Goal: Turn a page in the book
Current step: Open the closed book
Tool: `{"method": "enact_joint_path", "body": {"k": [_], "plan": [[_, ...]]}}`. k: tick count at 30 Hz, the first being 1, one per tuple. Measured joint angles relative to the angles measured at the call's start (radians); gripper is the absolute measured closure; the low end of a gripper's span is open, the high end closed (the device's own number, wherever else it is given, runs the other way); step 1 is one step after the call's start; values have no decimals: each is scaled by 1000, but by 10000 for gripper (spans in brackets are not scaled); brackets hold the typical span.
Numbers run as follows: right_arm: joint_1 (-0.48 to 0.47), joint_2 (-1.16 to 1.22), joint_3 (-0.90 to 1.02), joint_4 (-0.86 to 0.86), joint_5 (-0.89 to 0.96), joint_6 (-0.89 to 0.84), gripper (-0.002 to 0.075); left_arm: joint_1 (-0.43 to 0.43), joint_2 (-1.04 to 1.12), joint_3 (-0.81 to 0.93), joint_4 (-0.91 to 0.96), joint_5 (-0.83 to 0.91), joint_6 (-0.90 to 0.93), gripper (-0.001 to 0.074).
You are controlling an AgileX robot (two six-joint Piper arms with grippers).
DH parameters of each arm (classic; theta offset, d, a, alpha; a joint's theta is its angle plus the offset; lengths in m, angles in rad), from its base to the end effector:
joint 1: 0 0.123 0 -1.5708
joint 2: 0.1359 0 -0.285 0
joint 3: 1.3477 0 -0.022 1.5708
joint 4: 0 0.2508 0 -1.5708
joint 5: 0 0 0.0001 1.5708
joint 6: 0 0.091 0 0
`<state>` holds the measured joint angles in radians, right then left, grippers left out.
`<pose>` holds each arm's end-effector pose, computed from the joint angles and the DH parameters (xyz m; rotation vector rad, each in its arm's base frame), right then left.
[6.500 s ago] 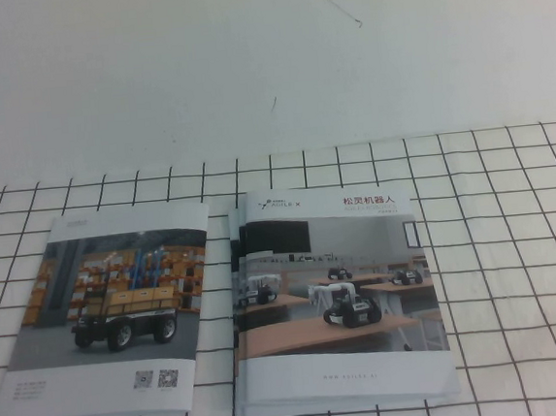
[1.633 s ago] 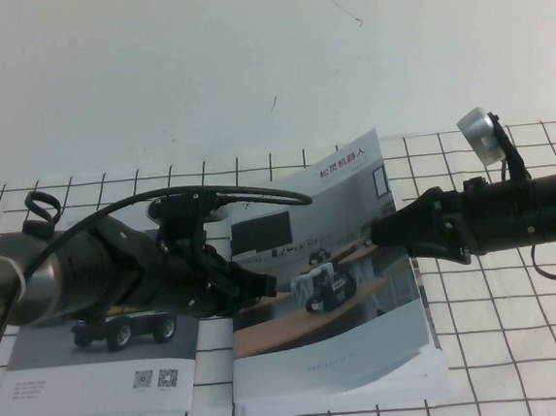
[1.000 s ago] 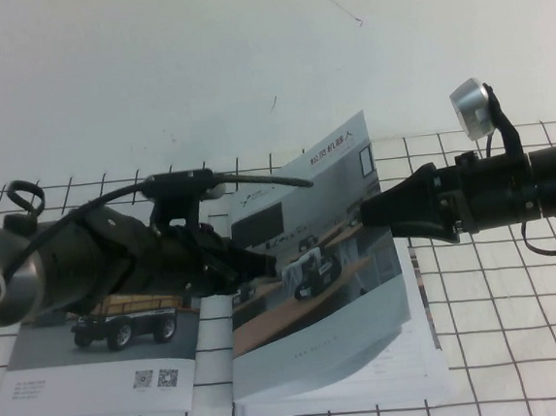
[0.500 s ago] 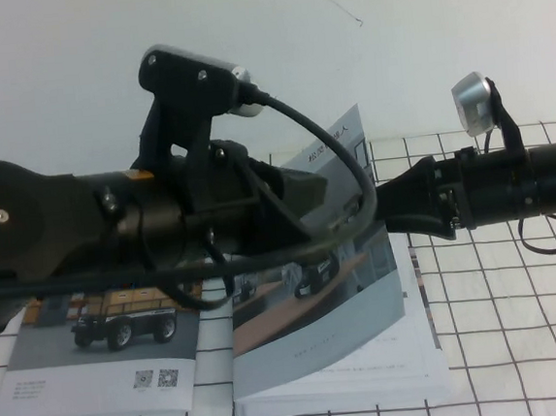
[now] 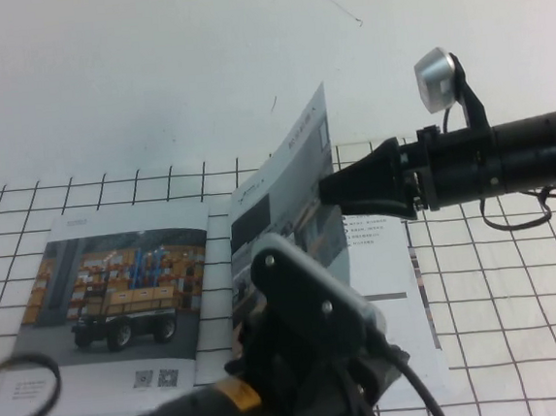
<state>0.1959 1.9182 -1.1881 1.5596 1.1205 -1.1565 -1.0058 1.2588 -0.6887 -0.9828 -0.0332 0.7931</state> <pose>0.3543 0.1539 0.2182 -0.4374 2.1629 1.5633 0.1432 -0.2214 0.2658 0.8219 1.9459 -0.7098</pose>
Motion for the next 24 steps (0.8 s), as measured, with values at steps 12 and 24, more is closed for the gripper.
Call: {"method": "enact_joint_path", "body": {"k": [12, 24], "plan": [[33, 0, -101, -13, -10, 40, 259, -256, 67, 138, -178, -561, -31, 738], [72, 0, -101, -19, -33, 45, 259, -256, 323, 130, -120, -935, -275, 738]]}}
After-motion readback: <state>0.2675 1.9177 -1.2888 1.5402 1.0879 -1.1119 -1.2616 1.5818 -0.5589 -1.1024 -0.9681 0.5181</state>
